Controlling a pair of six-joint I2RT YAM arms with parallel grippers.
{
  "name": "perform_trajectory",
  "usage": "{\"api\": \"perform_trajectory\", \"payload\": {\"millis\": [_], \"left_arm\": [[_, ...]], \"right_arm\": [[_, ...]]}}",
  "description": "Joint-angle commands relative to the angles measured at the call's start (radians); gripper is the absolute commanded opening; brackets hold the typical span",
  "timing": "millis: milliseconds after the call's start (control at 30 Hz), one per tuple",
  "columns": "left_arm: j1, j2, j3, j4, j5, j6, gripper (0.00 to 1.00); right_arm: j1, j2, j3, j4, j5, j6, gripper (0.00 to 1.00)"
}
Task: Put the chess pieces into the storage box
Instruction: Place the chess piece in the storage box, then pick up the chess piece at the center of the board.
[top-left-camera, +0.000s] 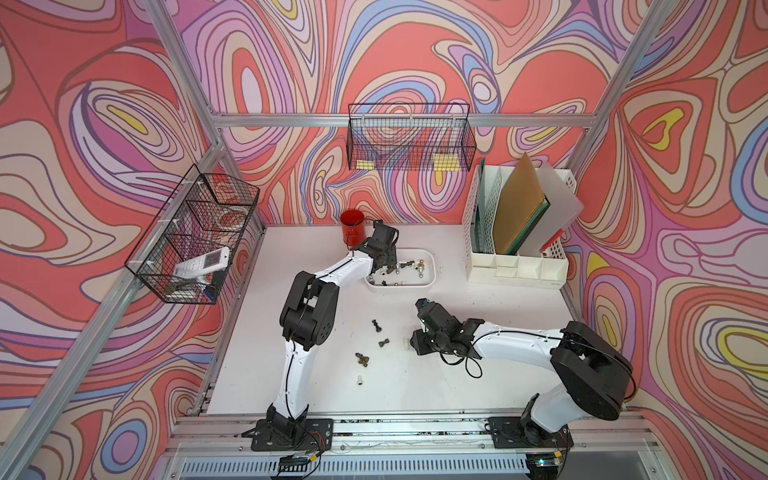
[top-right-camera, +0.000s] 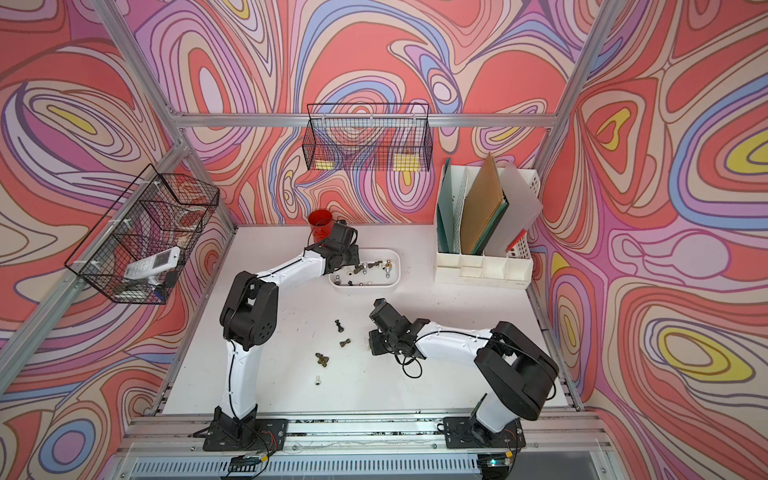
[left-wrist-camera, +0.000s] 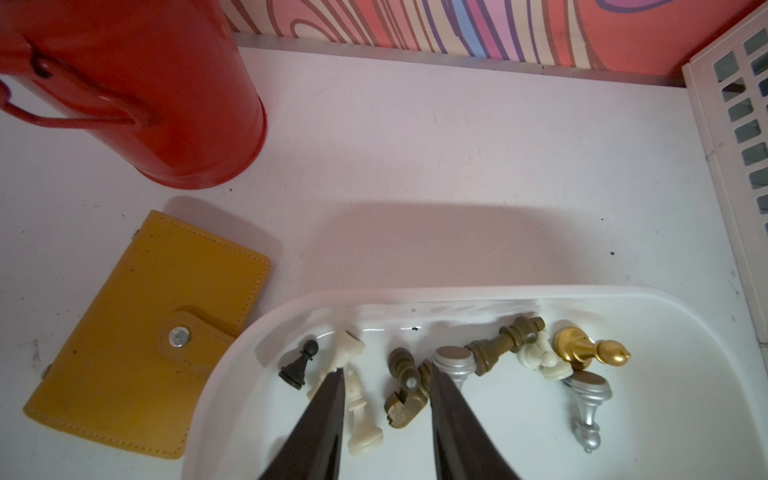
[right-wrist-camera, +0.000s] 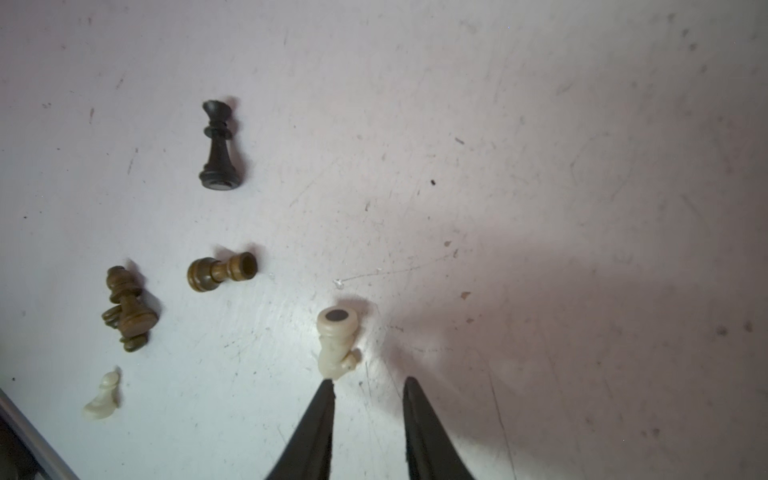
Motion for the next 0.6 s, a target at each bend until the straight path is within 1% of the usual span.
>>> {"api": "perform_trajectory", "payload": {"millis": [0,133,267,567], "left_arm": [[0.001,-0.099,-0.038,0.008,0.025,-0.014,0.4],[0.001,-0.207,-0.106,0.026,0.05,-0.019,0.4],[0.001,-0.32,-0.173,0.013,0.065,-0.014,0.4],[0.001,-0.522,-0.31,-0.063,0.104,-0.002,0.41]], "right_arm": [[0.004,-0.019,0.036,-0.056,0.013,-0.018,0.32],[0.004,-0.002,0.049,-0.092,0.022,-0.029,0.36],[0.007,0.017,0.07,-0.121,0.041,-0.039,0.37],[0.049,0.103,0.126,-0.113,0.01,-0.039,0.36]]}}
